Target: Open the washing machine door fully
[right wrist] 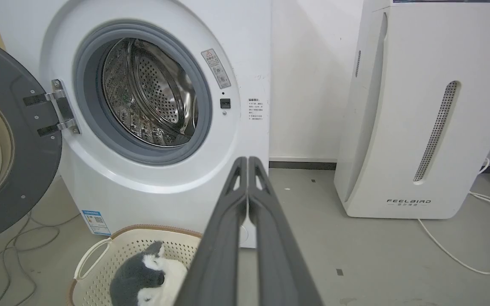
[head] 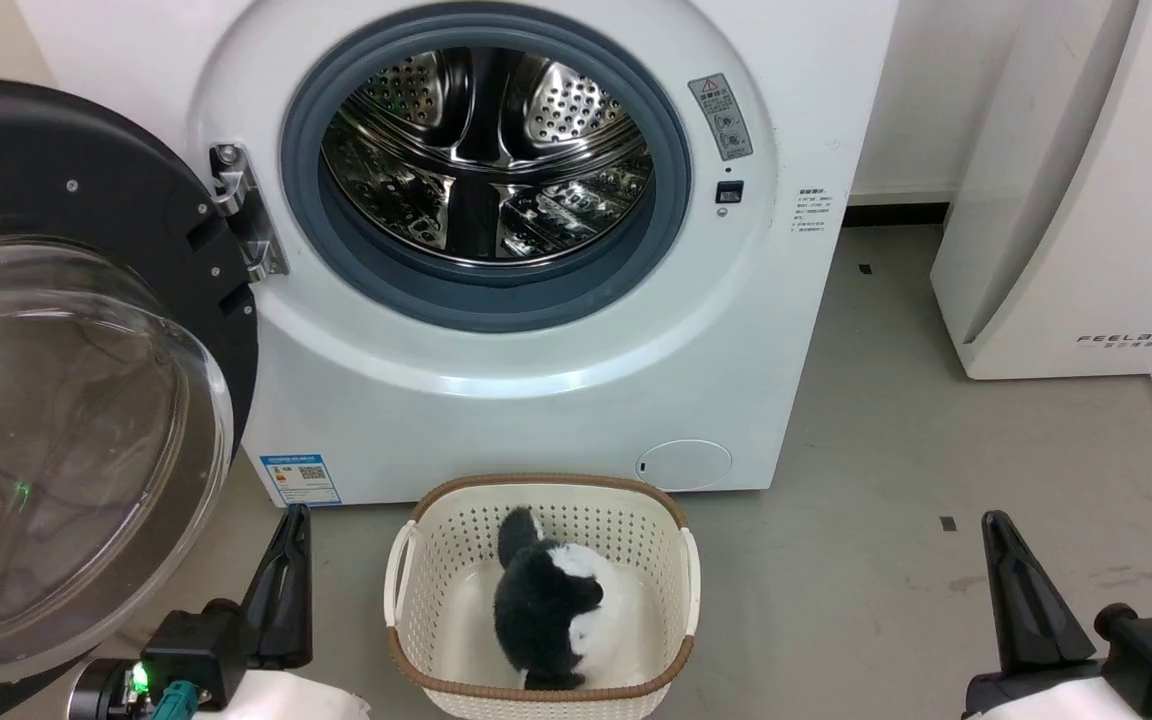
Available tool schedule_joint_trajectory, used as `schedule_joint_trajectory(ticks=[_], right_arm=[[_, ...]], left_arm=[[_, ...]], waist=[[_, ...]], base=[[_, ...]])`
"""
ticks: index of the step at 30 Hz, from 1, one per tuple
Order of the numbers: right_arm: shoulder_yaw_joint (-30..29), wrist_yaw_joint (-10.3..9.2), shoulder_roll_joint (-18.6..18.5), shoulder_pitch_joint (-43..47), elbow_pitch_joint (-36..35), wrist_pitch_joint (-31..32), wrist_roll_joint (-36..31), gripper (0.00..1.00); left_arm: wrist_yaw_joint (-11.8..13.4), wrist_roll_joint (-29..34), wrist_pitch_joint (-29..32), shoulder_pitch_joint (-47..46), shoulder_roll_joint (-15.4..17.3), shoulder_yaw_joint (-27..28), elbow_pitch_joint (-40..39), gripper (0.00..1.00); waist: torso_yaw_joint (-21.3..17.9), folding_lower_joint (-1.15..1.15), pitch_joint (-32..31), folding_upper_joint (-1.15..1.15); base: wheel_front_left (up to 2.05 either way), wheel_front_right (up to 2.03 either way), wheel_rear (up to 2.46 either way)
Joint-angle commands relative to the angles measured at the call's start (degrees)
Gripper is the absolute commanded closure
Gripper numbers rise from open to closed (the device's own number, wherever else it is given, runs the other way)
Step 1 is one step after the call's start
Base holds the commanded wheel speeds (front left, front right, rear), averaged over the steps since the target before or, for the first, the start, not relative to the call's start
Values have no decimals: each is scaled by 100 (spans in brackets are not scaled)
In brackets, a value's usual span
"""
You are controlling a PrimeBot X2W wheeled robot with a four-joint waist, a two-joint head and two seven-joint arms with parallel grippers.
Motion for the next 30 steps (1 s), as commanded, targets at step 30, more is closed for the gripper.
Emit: schedule_joint_trajectory(ticks=[30], right_arm=[[121, 2, 7, -162, -70, 373, -162, 100]], left_arm=[[162, 107, 369, -89, 4, -89, -106, 100]], waist=[[67, 0, 55, 0]], base=[[0, 0, 0]])
